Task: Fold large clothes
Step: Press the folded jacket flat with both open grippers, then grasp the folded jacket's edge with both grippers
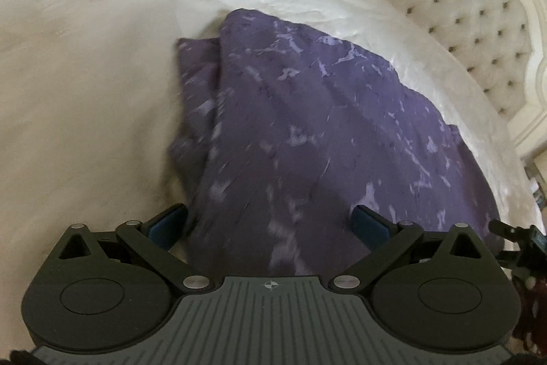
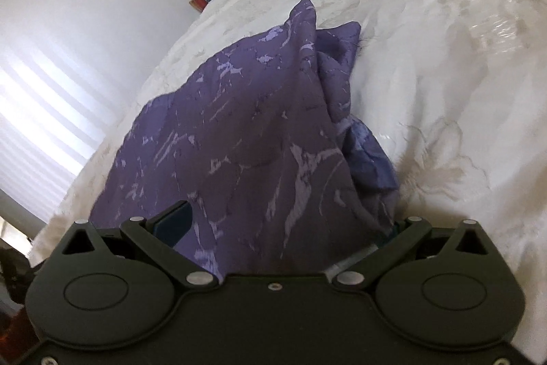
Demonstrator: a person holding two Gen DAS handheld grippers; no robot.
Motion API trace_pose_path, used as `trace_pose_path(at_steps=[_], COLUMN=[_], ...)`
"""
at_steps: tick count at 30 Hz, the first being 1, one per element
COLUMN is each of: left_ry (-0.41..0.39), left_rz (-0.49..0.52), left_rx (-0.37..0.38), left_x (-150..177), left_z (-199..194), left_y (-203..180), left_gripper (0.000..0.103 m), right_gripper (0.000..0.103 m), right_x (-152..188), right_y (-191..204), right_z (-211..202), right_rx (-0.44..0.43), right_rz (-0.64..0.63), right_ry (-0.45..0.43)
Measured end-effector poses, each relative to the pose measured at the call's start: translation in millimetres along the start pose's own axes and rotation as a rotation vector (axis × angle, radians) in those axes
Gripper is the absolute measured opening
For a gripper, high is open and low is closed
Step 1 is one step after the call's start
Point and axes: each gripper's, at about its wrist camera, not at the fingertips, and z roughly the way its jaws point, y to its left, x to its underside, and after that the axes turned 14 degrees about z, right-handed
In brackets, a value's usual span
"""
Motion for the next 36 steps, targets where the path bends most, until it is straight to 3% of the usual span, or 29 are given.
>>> trace_pose_path(at_steps=[8,11,13,14,15,18,21,25,36], left_ry=[-0.046,-0.062,-0.08,-0.087,-0.092,-0.099,-0.105,-0.128,-0.054], left_rz=[0.014,-0.04,-0.078,-0.094,-0.117,-0.109,-0.081,-0.084,-0.087], left_rx=[0.013,0.018,0.025,0.031,0.063,0.081,0.083,0.154,0.234], left_x=[-11,-10,-8,-7,-6,-9,-13,-6,62], left_z=[18,15,11,9,7,0,-13,-38,-103], left_y=[-2,0,2,4,7,2,-6,-5,3], left_gripper=[0.102,0.101,0.078,0.051,0.035,0.023,0.02,0.02,0.02], right_gripper=[0.103,0.103,0.096,0.072,0.06,0.044,0.038,0.034,0.029], right_x=[-10,-11,-10,-10,-9,-9,-7,-1,65], right_y=[-8,-9,-5,-3,-2,1,11,10,6], right_z=[11,12,12,12,12,7,-2,-24,-107], right_rx=[-0.078,-0.088,-0.072,-0.048,-0.03,-0.048,-0.014,-0.015,0.024], right_rz=[0.048,0.06,0.038,0.019,0.007,0.026,0.025,0.055,0.071], right_ry=[-0.044,-0.055,-0.054,-0.051,-0.039,-0.014,-0.014,0.006,0.087])
